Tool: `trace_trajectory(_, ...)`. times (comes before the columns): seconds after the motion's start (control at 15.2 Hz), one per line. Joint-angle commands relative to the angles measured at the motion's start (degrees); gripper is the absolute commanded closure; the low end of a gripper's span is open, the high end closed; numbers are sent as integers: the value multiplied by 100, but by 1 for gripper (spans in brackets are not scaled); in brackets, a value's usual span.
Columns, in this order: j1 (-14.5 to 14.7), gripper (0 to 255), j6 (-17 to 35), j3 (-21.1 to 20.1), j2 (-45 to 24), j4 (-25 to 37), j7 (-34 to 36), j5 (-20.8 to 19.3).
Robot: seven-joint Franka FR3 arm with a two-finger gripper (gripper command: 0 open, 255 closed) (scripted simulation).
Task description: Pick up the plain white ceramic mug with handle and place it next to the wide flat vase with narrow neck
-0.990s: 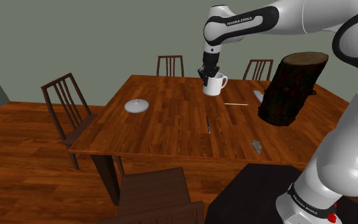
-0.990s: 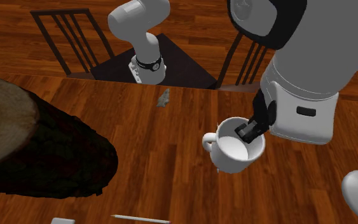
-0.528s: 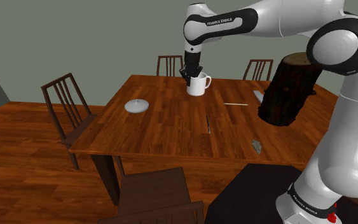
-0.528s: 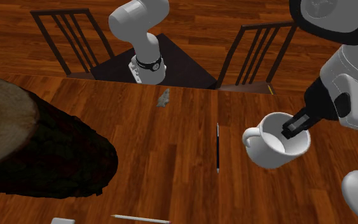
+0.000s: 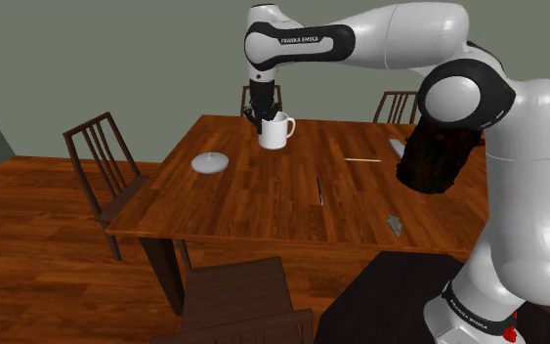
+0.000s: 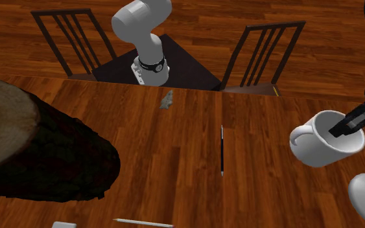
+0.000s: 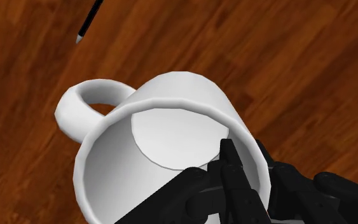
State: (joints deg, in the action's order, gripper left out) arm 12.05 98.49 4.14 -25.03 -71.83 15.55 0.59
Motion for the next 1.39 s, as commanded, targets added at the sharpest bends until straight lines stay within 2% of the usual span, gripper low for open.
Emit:
trace_trajectory(0.0,105,255,-308,-53,-526,836,176,5)
trace_trajectory(0.26,262,255,-1184,-122,-1827,3009,443,16)
trace_trajectory(0.66,292,255,-447,-117,-1459,1904,448,5)
trace_trajectory(1.32,314,255,438,-116,-1294,853,455,-1)
